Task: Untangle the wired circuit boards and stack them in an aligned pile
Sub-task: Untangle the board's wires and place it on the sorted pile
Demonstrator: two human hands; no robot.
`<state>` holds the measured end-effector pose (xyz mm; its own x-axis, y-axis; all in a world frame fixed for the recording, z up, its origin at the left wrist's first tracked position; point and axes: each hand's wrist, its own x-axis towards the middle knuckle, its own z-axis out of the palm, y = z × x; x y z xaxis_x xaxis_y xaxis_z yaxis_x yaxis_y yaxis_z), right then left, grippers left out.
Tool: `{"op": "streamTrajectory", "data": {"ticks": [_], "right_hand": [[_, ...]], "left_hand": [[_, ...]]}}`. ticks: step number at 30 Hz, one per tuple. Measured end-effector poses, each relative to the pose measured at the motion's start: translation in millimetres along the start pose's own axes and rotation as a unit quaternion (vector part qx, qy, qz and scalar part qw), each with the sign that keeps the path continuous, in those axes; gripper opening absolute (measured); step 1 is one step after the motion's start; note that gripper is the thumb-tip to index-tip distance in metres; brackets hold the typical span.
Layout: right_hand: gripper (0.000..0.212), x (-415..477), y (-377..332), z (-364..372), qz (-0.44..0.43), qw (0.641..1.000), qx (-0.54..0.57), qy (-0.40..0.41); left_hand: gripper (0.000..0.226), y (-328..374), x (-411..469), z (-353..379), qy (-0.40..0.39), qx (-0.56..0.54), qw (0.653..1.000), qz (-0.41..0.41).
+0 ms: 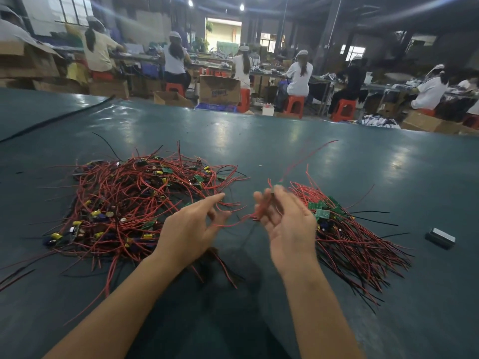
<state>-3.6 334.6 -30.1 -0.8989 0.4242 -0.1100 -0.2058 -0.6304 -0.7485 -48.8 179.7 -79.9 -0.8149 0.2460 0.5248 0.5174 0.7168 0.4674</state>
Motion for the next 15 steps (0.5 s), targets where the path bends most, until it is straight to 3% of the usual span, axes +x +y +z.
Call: {"op": "streamTrajectory", "data": {"ticks": [2, 4, 5, 7, 9, 15], "right_hand": [[0.01, 6, -19, -7, -0.074, 0.996, -0.022, 0.04], [0.008, 11, -35, -18, -0.183, 0.969, -0.145, 0.076], [0.012, 13, -41, -25, -0.242, 0.934, -0.245, 0.099], [0.024, 17, -47, -39, -0.319, 0.824, -0.447, 0.14], [0.03, 21, -46, -50, -0.323, 0.733, -0.571, 0.18], [0.033, 32, -28, -68, -0.216, 0.63, -0.722, 0.19]], "left_hand": [[0.033, -9, 1, 3, 0.016, 0.023, 1.0, -0.01], [0.031, -14, 1, 6, 0.021, 0.053, 0.998, -0.006], [0.033, -16, 2, 9, 0.01, 0.074, 0.997, -0.013], [0.04, -19, 2, 14, -0.041, 0.126, 0.99, -0.052], [0.046, -23, 1, 17, -0.103, 0.163, 0.975, -0.106], [0.055, -30, 3, 21, -0.141, 0.194, 0.959, -0.149]]}}
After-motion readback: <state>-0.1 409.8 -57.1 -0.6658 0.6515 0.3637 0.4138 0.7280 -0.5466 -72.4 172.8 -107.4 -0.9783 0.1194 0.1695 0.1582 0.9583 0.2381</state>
